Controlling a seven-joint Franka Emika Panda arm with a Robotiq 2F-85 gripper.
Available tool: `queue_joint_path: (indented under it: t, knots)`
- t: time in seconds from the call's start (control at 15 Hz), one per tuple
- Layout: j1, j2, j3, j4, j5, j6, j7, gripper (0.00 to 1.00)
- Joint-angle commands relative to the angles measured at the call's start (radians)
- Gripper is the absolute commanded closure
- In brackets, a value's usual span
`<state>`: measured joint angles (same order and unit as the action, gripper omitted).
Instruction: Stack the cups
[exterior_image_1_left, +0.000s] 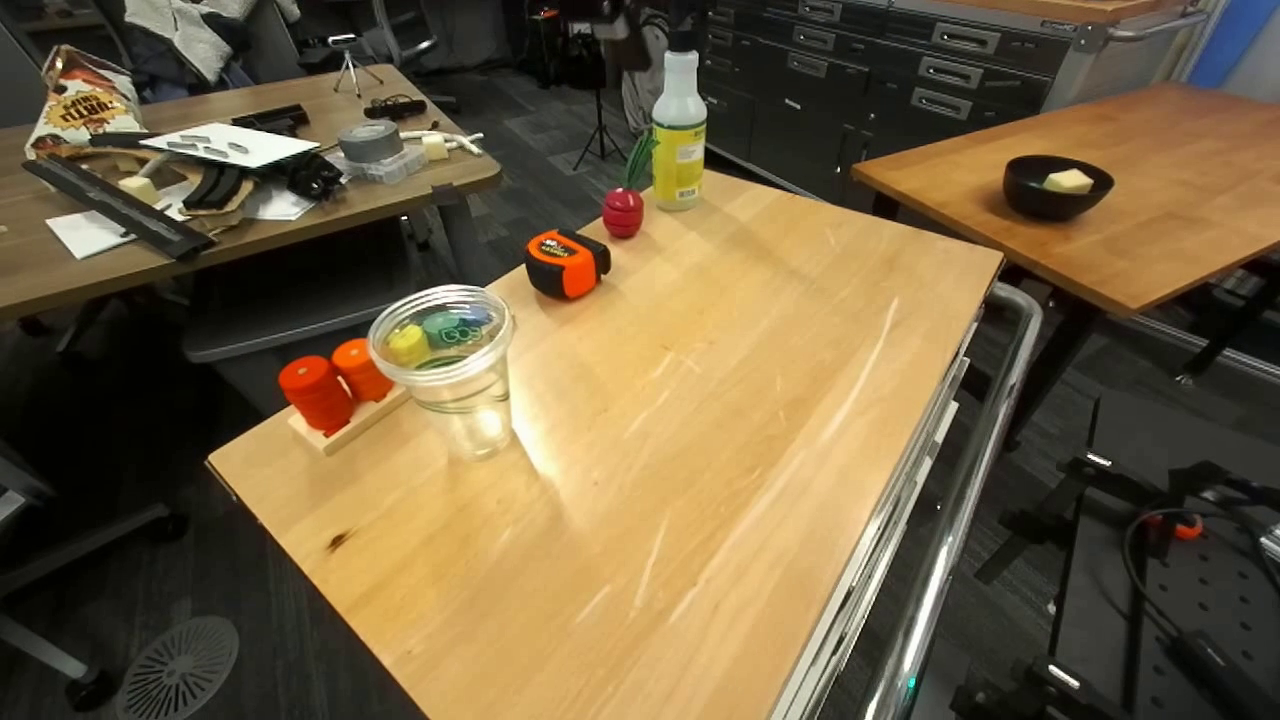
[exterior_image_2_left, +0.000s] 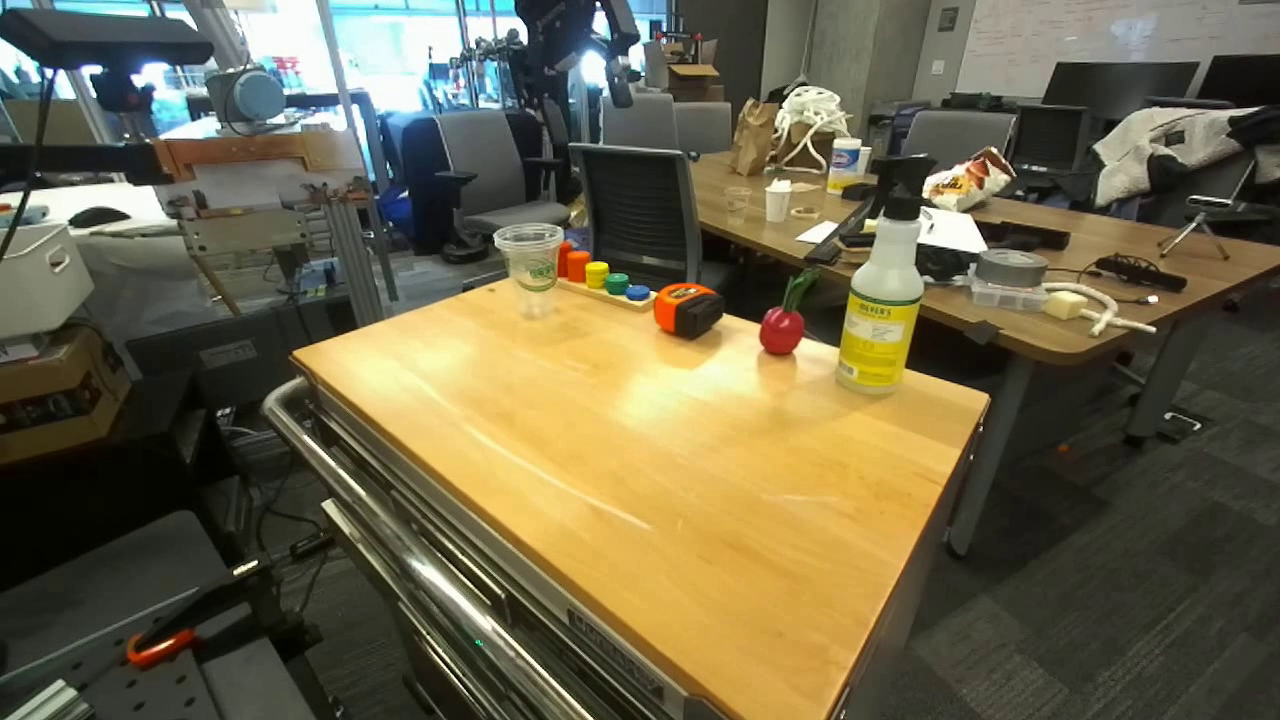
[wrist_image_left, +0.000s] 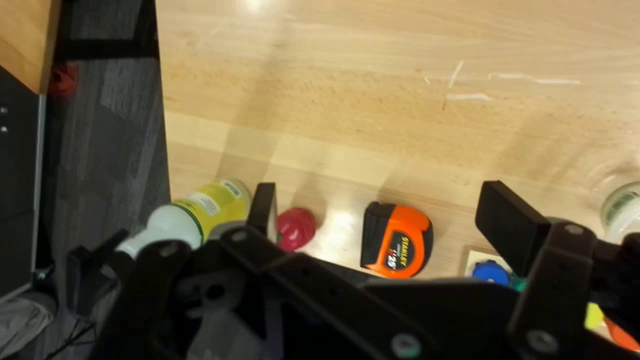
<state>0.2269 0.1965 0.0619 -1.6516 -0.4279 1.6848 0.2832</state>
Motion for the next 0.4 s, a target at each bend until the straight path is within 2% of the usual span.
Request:
queue_joint_path:
  t: [0.0, 0.13, 0.2, 0.33]
  knots:
    - [-0.088, -0.036, -0.029, 0.03, 0.081, -0.111, -0.07, 0.0]
    - [-0.138, -0.014, -0.056, 0.09, 0.082, -0.144, -0.132, 0.0]
    - [-0.111, -0.027, -0.032, 0.028, 0.059, -0.097, -0.075, 0.0]
    - [-0.136, -0.025, -0.041, 0.033, 0.06, -0.097, -0.091, 0.0]
